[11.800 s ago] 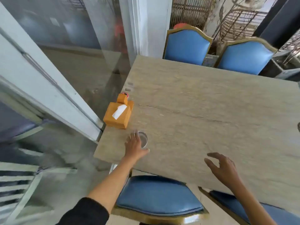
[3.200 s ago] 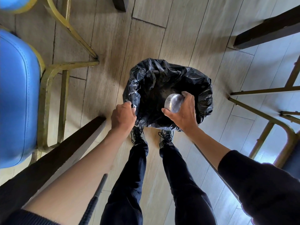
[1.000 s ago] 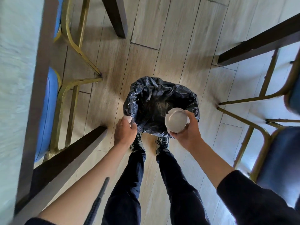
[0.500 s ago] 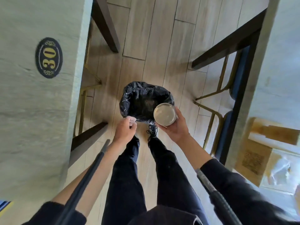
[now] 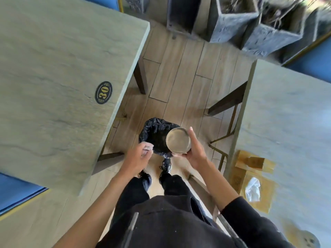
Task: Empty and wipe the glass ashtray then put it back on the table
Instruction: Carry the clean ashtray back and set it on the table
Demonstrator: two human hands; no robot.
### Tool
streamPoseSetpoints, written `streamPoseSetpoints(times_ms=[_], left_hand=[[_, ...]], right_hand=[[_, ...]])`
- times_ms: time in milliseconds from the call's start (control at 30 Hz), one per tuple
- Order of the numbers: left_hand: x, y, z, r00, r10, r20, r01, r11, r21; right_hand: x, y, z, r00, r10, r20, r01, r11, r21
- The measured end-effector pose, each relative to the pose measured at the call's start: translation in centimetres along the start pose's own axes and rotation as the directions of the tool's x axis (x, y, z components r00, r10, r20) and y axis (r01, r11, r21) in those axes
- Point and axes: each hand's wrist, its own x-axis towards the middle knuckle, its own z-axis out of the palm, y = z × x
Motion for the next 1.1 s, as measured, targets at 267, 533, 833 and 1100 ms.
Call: streamPoseSetpoints(times_ms=[267, 533, 833, 1100], left_hand=[[-7.6, 1.8, -2.8, 0.993, 0.079, -0.089, -0.093, 0.982, -0.167], [-17.2, -2.2, -7.2, 0.973, 0.12, -0.199, -0.163, 0.962, -0.217], [-29.0, -12.3, -11.0, 0.922, 0.06, -0.383, -0.191, 0.93, -0.314], [-37.8, -21.0, -13.9, 0.907, -0.099, -0.409, -0.145, 0.839, -0.524]], right_hand=[[-7.1, -0.8, 4.4, 0.99, -0.079, 0.117, 0.107, 0.961, -0.257], [-14.3, 4.8, 12.9, 0.96, -0.091, 0.266, 0.21, 0.861, -0.463], [-20.0, 16.4, 22.5, 0.892, -0.065, 0.447, 0.39, 0.609, -0.691], [-23.3, 25.9, 29.8, 0.853, -0.038, 0.521, 0.481, 0.443, -0.756]])
